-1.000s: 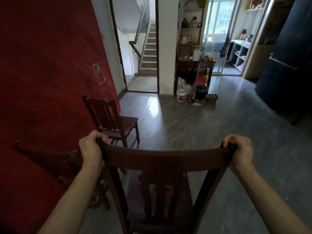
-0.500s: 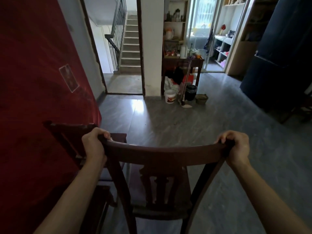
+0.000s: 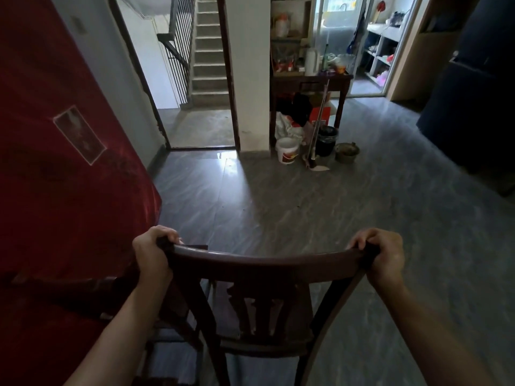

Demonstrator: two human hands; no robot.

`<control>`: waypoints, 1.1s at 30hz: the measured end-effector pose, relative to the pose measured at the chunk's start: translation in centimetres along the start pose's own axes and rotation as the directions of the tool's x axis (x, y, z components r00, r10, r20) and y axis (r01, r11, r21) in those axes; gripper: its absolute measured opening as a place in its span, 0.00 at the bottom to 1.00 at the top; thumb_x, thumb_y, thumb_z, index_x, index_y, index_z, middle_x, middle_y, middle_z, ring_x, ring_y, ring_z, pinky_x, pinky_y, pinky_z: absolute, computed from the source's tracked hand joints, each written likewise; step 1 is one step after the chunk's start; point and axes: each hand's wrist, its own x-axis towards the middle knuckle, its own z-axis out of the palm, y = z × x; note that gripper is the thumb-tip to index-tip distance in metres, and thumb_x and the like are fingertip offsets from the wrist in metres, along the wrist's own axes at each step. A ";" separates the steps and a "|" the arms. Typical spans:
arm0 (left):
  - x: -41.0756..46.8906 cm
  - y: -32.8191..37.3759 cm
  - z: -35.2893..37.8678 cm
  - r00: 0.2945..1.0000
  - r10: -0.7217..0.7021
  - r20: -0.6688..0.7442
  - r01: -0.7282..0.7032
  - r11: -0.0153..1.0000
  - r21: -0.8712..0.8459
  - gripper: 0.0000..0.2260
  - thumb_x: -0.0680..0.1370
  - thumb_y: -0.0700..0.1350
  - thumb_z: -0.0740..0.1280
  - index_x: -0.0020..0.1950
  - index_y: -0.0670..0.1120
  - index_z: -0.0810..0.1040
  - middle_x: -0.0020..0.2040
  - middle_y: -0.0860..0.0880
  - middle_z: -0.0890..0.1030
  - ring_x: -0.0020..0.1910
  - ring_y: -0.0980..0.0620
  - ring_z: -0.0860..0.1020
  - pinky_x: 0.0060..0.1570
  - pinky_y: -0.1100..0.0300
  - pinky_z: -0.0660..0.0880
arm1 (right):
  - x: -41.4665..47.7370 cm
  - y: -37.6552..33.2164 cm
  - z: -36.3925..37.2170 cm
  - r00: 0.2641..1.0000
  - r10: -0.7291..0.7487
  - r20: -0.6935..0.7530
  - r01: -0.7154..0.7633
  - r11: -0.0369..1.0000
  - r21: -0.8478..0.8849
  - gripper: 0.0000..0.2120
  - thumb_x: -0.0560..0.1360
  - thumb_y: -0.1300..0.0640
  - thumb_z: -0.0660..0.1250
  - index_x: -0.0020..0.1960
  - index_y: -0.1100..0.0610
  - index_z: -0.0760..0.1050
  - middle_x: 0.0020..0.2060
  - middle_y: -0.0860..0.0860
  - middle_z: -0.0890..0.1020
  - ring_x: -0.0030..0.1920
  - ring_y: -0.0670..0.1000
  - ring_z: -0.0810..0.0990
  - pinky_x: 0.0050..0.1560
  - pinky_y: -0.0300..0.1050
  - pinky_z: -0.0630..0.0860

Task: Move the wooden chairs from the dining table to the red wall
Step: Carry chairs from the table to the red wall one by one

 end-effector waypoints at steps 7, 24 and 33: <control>6.0 -4.0 0.9 1.000 -0.001 0.031 0.001 1.000 -0.008 0.15 0.68 0.38 0.58 0.23 0.46 0.75 0.24 0.49 0.72 0.25 0.49 0.72 0.32 0.59 0.73 | 4.4 3.9 2.0 0.999 -0.045 0.014 0.045 0.999 -0.003 0.15 0.65 0.67 0.54 0.25 0.57 0.73 0.23 0.59 0.79 0.25 0.55 0.76 0.30 0.38 0.72; 5.8 -9.0 -3.1 0.996 0.003 0.091 -0.005 1.000 0.022 0.11 0.66 0.41 0.60 0.23 0.47 0.75 0.24 0.49 0.73 0.28 0.46 0.72 0.40 0.56 0.74 | 1.9 7.5 1.7 0.996 0.019 0.087 -0.015 0.998 -0.056 0.15 0.67 0.64 0.55 0.26 0.54 0.73 0.26 0.57 0.81 0.27 0.55 0.77 0.34 0.38 0.73; -0.5 -10.6 -10.1 0.993 -0.015 0.114 -0.003 0.989 0.149 0.12 0.69 0.43 0.62 0.25 0.46 0.75 0.26 0.48 0.75 0.32 0.48 0.75 0.44 0.55 0.74 | -7.9 7.0 0.6 0.994 0.107 0.037 -0.101 0.984 -0.150 0.16 0.68 0.66 0.55 0.25 0.56 0.73 0.26 0.58 0.80 0.28 0.54 0.77 0.33 0.40 0.72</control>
